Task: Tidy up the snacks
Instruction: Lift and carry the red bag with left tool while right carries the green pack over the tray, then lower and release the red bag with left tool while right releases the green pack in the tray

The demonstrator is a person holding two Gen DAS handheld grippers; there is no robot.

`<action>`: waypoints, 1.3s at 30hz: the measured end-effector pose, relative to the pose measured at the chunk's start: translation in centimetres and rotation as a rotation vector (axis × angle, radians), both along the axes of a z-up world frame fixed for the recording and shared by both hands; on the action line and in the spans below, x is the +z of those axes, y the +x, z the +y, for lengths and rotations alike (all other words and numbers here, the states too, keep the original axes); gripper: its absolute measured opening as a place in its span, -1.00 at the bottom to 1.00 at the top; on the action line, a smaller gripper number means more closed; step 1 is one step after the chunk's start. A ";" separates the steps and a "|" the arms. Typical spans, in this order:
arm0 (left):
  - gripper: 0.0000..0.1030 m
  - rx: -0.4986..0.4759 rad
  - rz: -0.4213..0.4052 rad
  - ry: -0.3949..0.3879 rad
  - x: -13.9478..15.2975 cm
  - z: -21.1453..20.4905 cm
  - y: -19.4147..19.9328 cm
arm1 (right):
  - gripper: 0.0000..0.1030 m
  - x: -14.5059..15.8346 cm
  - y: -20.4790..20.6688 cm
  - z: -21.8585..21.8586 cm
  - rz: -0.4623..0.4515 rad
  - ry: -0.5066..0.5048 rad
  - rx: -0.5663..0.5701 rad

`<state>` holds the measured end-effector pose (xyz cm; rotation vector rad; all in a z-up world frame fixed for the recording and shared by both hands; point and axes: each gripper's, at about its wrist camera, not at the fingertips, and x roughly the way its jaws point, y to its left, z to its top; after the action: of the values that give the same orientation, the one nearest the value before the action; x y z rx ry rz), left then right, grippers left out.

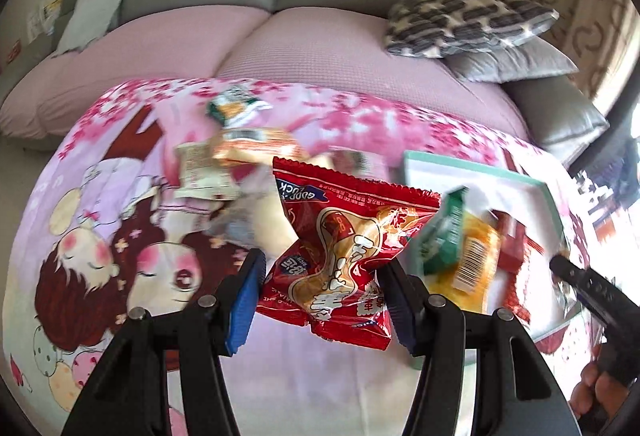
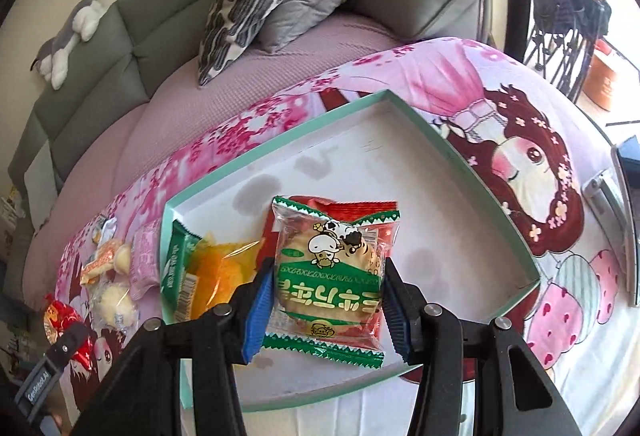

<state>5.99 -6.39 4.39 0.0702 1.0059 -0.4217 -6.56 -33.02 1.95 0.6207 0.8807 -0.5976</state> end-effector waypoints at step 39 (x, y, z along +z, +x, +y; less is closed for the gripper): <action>0.16 -0.396 -0.063 0.146 -4.9 -15.5 -6.5 | 0.03 -4.5 -1.8 -4.8 0.121 0.113 -0.095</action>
<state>-0.54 -21.92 -0.51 0.4166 0.9592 -0.7016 -8.32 -37.81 -2.51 0.7377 1.0081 -0.6796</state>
